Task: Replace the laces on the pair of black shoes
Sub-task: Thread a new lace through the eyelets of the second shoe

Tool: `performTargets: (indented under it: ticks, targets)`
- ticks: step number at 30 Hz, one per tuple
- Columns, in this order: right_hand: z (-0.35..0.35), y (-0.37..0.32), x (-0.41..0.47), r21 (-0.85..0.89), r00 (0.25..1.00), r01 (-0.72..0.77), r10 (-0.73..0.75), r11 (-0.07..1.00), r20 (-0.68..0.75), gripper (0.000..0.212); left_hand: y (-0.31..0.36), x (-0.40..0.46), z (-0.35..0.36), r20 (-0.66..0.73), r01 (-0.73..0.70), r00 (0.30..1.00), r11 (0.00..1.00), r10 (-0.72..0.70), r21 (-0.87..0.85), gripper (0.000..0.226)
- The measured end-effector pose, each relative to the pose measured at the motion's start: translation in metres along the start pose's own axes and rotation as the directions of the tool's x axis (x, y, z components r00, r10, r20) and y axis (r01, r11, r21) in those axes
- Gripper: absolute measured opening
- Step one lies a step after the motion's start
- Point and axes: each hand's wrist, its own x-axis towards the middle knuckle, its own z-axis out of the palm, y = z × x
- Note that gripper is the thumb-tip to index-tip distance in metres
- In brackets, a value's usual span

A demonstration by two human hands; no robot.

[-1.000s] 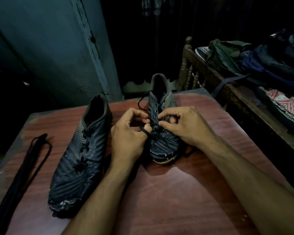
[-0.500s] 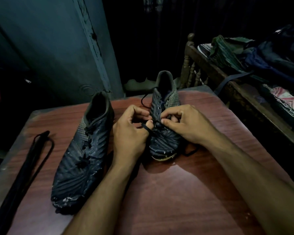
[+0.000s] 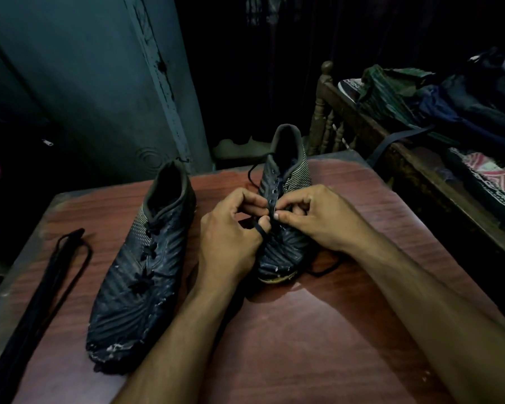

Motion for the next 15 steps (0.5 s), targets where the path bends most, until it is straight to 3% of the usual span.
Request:
performTargets:
  ticks: [15]
  targets:
    - [0.0037,-0.0054,-0.0045,-0.010,0.997,-0.021,0.020,1.000,-0.075,0.005,-0.0101,0.0062,0.0008,-0.013,0.107,0.994,0.988,-0.109,-0.108,0.024]
